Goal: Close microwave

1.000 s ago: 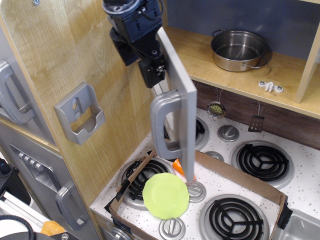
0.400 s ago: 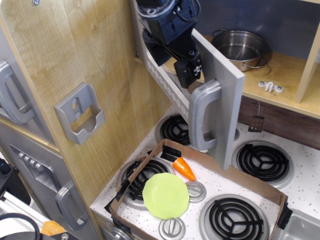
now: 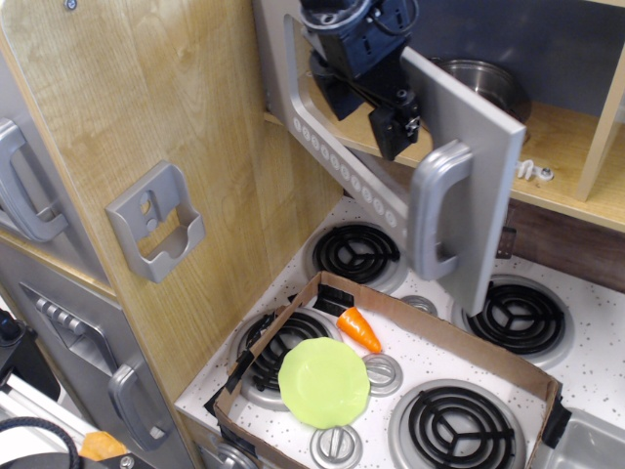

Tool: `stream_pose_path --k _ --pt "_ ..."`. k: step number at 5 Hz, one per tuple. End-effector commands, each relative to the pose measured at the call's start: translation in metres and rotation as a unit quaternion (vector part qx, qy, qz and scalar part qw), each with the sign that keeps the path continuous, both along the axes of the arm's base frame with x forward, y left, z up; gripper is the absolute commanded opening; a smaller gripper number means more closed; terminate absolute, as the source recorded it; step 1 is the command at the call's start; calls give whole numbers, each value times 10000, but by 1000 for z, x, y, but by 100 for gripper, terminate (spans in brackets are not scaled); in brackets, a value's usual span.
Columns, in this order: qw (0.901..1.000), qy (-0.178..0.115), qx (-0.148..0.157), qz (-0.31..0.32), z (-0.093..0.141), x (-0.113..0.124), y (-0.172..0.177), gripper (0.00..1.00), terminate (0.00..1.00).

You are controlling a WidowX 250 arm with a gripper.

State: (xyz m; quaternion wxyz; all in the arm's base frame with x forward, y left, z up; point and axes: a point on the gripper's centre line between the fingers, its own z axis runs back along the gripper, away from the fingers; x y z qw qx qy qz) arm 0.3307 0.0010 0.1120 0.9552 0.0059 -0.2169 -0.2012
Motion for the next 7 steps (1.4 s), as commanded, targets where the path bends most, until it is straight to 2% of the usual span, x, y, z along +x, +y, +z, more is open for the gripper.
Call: stream_pose_path --k 1,4,7 --pt "9992 -364 55 -149 22 32 -14 100 0" --pt "9981 -509 45 -351 28 59 -26 100 0" --pt "9945 -888 40 -548 33 77 -35 100 0"
